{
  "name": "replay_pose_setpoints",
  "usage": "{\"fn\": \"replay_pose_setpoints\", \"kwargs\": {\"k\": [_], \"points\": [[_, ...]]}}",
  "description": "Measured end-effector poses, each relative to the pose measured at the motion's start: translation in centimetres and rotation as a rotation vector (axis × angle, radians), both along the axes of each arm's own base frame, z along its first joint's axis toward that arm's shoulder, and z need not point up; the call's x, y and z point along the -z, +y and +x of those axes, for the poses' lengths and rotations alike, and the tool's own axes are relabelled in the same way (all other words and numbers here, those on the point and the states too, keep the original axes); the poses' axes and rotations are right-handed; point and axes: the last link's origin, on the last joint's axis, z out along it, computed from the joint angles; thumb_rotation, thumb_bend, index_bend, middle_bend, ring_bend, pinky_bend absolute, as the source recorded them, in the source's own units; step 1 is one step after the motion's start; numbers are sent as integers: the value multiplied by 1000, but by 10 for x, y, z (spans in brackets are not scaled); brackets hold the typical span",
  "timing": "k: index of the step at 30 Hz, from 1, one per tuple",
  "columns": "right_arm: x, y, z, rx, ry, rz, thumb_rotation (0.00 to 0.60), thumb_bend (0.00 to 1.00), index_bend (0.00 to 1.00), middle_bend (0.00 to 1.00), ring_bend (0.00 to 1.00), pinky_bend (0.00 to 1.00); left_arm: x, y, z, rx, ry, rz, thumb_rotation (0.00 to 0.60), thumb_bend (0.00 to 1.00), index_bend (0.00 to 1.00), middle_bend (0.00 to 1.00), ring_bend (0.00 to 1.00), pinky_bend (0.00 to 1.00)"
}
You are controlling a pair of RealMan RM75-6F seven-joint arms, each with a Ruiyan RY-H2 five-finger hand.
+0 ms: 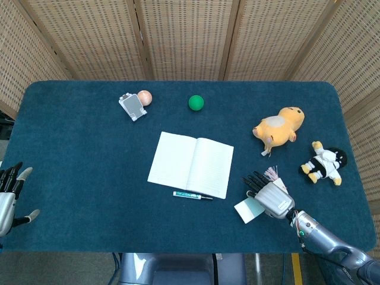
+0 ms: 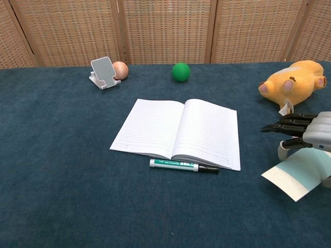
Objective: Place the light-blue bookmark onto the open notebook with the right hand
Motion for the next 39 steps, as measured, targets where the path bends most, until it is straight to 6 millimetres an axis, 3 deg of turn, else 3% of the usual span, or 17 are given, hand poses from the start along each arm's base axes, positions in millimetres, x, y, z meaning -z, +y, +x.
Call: {"fn": "replay_pose_setpoints", "kwargs": {"k": [9,18,30,39], "points": [[-14,-4,16,-38,-39,-54,600,260,548,0,0,0,-3,0,-1,-1,-11,3,600,0,0,0,0,0],[-32,-20,55,-113,-57,-121,600,260,549,0,0,0,-6,-1,-1,5,-25,3,600,0,0,0,0,0],[-43,-83,150,-260,8,-212,600,260,554,0,0,0,-11,12,-7,-46,-50,2,600,0,0,0,0,0],[-23,-132,198,-282,53,-228,600,261,557,0,0,0,-15,23,-11,-90,-71,-7,600,0,0,0,0,0]]}}
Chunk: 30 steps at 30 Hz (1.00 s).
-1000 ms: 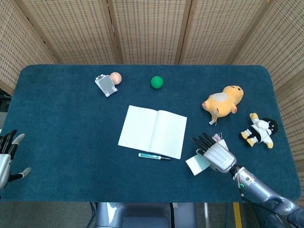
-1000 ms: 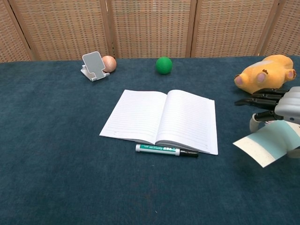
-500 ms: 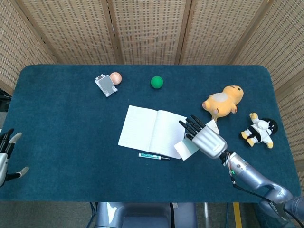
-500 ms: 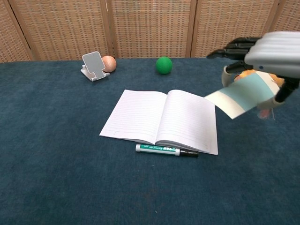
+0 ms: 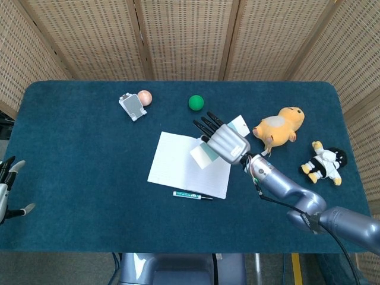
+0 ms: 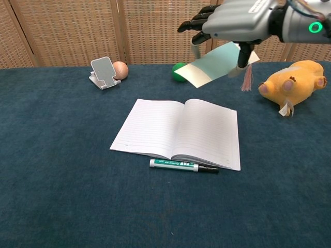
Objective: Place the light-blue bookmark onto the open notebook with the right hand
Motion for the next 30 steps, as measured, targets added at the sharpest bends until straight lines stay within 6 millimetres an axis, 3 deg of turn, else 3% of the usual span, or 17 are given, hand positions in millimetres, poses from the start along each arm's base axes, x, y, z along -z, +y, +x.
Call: {"fn": "replay_pose_setpoints", "kwargs": {"k": [6,13,19,30], "points": [[30,-29,18,-5,76,-9,600,311,562,0,0,0,-5,10,-7,-53,-12,18,600,0,0,0,0,0],[85,-47,31,-10,180,3,600,311,562,0,0,0,-4,23,-15,-115,-12,11,600,0,0,0,0,0],[122,-48,34,-19,248,38,600,311,562,0,0,0,-3,30,-17,-136,-9,7,600,0,0,0,0,0],[149,-25,43,-189,353,97,600,311,568,0,0,0,-3,33,-18,-145,-11,-3,600,0,0,0,0,0]]}}
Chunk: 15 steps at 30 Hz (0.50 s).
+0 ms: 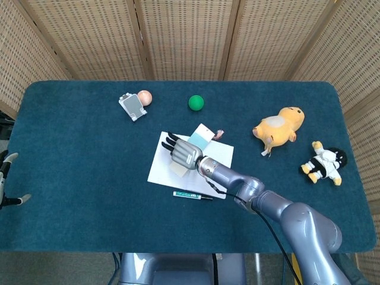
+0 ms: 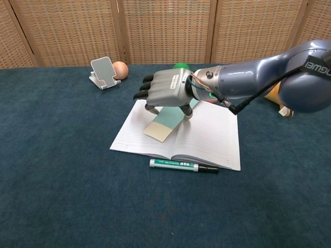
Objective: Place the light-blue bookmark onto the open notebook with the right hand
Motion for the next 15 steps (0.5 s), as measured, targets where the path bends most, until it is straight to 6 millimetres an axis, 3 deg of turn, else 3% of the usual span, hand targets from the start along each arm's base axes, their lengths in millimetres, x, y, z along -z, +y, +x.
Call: {"fn": "replay_pose_setpoints", "kwargs": {"k": [5,15], "points": [[6,15,12,-109,31,38,600,347,569,0,0,0,-1,0,-1,0,-4,1,600,0,0,0,0,0],[7,22,13,-238,89,33,600,363,569,0,0,0,-2,-1,-1,3,-7,1,600,0,0,0,0,0]]}}
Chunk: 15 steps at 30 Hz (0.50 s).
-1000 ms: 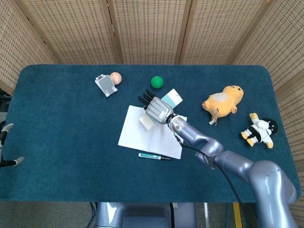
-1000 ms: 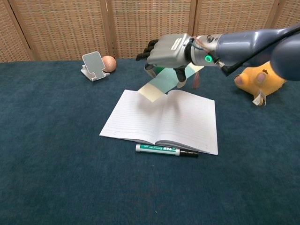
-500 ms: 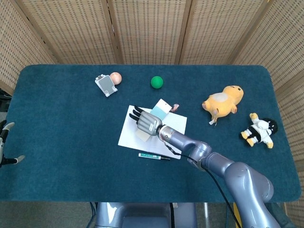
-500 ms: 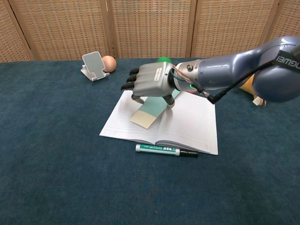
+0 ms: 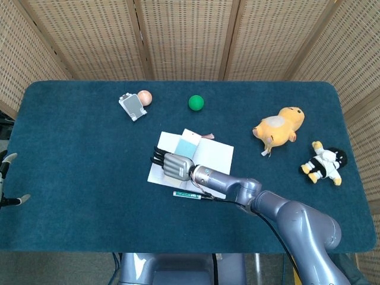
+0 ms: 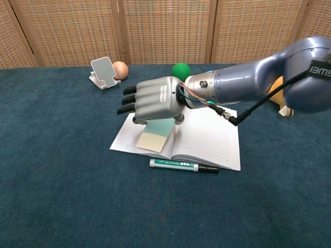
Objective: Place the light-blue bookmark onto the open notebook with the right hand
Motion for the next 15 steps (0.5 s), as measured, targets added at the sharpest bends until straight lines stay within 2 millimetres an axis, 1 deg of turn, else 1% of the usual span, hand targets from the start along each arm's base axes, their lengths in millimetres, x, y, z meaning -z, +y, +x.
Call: {"fn": "replay_pose_setpoints", "kwargs": {"k": [3,5,6,7,11,15], "points": [[-1,-2,-1,-22,13,-12,600,363,567,0,0,0,0,0,0,1,-2,1,600,0,0,0,0,0],[0,-1,-2,-22,13,-11,600,363,525,0,0,0,0,0,0,2,-1,1,600,0,0,0,0,0],[0,-1,-3,-26,14,-12,600,363,466,0,0,0,0,0,0,2,-1,1,600,0,0,0,0,0],[0,-1,-4,-33,19,-13,600,359,388,0,0,0,0,0,0,2,-1,0,600,0,0,0,0,0],[-1,-1,-5,-51,23,-18,600,321,162,0,0,0,0,0,0,4,1,-2,600,0,0,0,0,0],[-6,-2,-5,-71,19,-26,600,249,56,0,0,0,0,-1,0,3,2,-3,600,0,0,0,0,0]]}}
